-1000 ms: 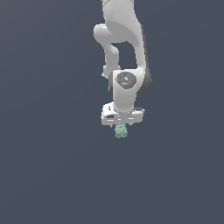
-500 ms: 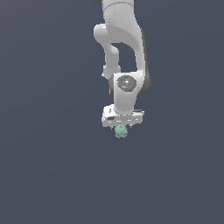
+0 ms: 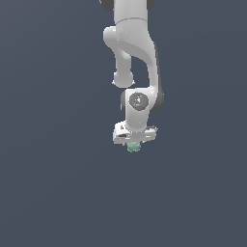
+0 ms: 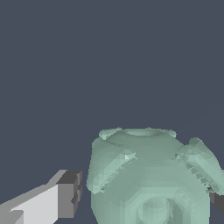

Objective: Pick up the object and move it to a goal position.

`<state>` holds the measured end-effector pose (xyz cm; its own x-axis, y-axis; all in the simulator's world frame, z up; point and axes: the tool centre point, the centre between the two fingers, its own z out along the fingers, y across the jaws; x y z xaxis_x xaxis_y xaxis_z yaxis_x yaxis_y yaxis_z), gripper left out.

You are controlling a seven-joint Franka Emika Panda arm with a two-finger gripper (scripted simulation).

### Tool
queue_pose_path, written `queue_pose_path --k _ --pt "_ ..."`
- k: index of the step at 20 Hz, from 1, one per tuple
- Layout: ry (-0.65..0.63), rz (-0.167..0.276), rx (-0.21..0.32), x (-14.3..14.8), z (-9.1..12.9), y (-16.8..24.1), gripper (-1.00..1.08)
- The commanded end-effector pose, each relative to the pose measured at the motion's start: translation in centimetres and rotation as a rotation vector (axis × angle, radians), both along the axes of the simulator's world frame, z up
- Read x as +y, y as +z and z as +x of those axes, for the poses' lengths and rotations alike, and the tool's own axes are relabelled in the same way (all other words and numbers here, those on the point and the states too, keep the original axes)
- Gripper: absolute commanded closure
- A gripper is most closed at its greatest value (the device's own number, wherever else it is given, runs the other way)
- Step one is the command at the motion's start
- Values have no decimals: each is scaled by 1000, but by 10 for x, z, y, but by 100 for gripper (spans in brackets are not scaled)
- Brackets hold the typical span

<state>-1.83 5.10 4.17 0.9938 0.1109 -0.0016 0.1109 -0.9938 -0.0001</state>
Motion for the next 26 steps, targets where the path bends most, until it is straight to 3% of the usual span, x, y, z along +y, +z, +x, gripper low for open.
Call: queue_pose_path --k 1,2,16,26 --pt "0 0 -2 0 1 -2 -92" --pt "0 0 -2 0 1 -2 108" --pt "0 0 -2 -5 3 2 108" --pt "0 1 -2 -57 31 42 108"
